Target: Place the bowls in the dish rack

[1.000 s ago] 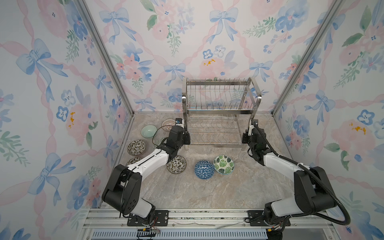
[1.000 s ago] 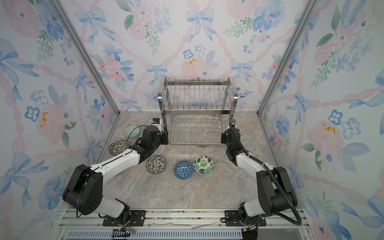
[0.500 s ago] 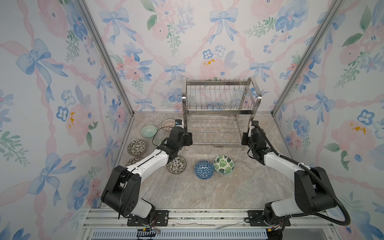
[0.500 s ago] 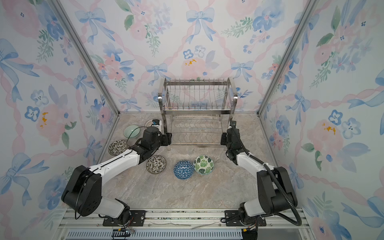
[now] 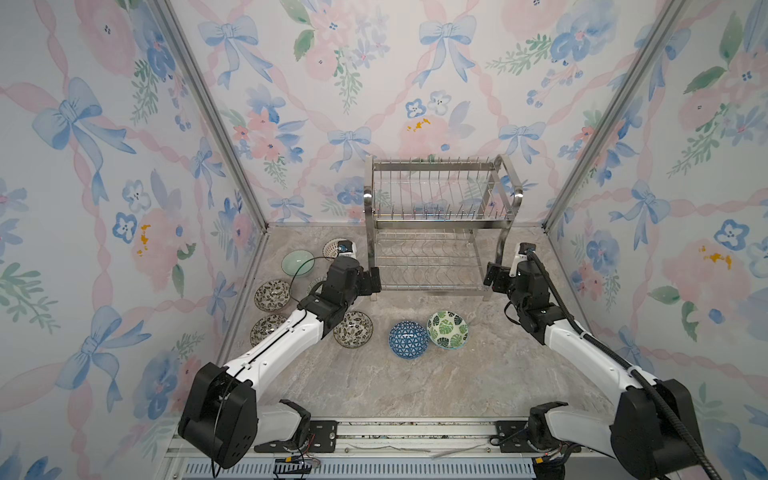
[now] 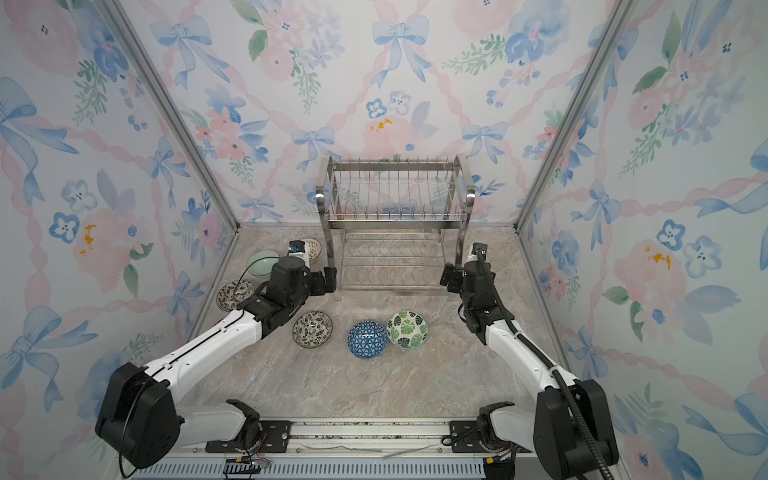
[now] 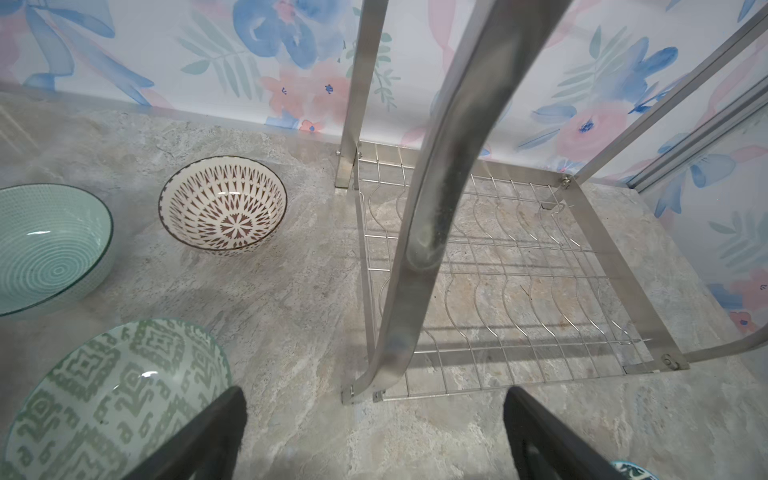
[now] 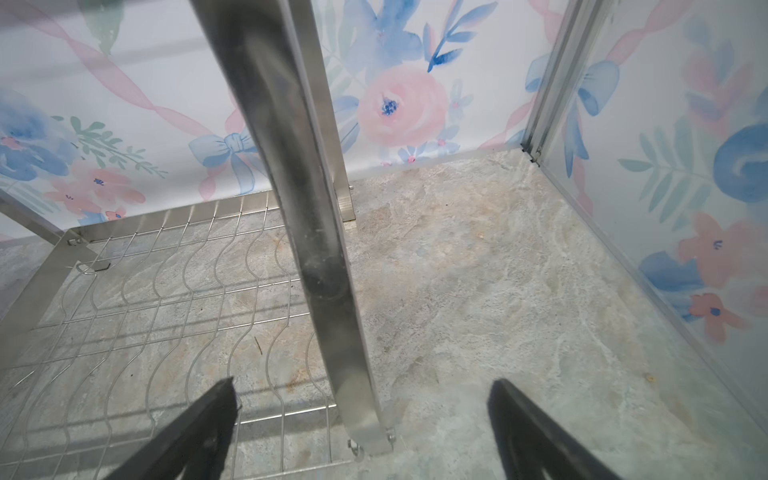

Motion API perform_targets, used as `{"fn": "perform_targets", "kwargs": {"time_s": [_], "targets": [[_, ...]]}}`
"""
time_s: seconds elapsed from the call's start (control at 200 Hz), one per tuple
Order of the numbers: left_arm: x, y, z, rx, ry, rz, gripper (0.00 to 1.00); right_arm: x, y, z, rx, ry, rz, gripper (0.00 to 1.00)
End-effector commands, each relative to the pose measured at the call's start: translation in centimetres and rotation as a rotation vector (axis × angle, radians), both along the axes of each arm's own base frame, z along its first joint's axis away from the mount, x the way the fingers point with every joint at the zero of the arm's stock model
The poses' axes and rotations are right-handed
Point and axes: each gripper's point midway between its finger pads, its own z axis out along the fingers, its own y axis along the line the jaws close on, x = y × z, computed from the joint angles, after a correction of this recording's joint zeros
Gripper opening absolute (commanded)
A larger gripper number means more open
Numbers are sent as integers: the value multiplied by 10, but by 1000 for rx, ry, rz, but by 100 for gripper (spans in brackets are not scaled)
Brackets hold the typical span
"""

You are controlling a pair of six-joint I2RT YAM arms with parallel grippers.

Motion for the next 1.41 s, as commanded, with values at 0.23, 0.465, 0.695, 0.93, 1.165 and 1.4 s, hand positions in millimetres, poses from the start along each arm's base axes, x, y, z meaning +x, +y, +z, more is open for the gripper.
{"fn": "perform_targets", "kwargs": {"time_s": [0.23,0.465,0.695,0.93,1.165,1.4], "targets": [[-43,40,-16,-115,87,150,98,-35,3,-29,30,124,-78,96],[-69,13,-24,-201,130,-59,98,-41,76,-38,343,204,275,97],[-97,-35,-52,-148,231,-228,98,-71,91,-69,36,359,256,97],[-106,-72,-49,-105,239,-308,98,-99,94,-110,-53,496,235,96],[-100,-98,-44,-116,250,-319,98,-106,104,-145,-44,605,236,99],[-116,-139,-27,-196,245,-534,98,-113,102,-159,-29,640,224,91]]}}
